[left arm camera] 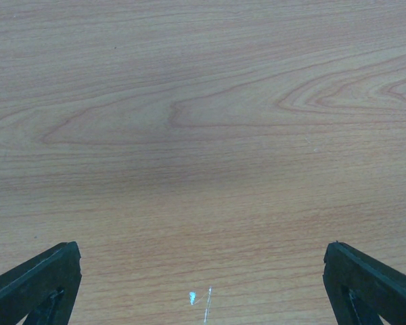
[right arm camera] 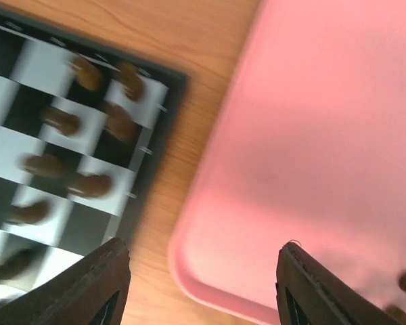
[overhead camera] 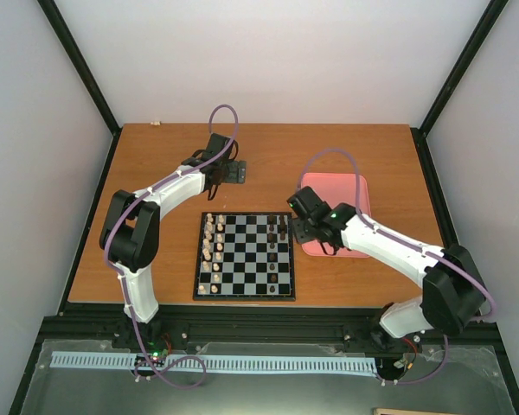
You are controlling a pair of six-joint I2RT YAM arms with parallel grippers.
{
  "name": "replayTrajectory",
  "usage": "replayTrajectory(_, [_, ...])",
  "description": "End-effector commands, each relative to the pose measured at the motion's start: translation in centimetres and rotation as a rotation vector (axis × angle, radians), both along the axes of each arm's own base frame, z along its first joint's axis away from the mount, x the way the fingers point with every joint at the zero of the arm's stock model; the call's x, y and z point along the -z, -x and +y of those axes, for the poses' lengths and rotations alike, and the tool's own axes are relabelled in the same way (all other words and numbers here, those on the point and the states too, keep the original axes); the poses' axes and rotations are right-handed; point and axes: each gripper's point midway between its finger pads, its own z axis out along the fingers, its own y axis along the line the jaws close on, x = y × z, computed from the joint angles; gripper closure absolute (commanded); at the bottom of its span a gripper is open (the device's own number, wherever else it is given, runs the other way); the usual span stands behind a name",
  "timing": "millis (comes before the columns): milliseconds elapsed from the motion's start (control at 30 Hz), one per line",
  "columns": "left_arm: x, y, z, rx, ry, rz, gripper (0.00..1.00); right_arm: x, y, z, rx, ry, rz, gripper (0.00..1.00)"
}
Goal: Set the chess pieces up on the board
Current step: Pick up the chess piece from the storage box.
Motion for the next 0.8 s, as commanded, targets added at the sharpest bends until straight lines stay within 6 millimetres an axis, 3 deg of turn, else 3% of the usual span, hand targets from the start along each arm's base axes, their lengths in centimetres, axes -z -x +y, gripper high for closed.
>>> replayTrajectory(0, [-0.7,-0.7,-0.2,-0.006,0.013,-0.01,0.0,2.3,1.0,-5.1,0.14,0.067,0.045,0.4])
replayTrajectory(400, [-0.6,-0.8,-0.3,-0.003,0.019,-0.006,0.0,2.0,1.0,-11.2,0.328,0.004,0.01,0.41])
replayTrajectory(567, [-0.5,-0.8,-0.5,0.002,0.028,-0.003,0.0,1.6,1.2,-12.9,0.395,-0.019,-0.002,0.49])
replayTrajectory(767, [-0.6,-0.8,-0.8,0.01,0.039,-0.003,0.0,3.4,1.7,-14.7,0.472,0.026,0.043,0.56])
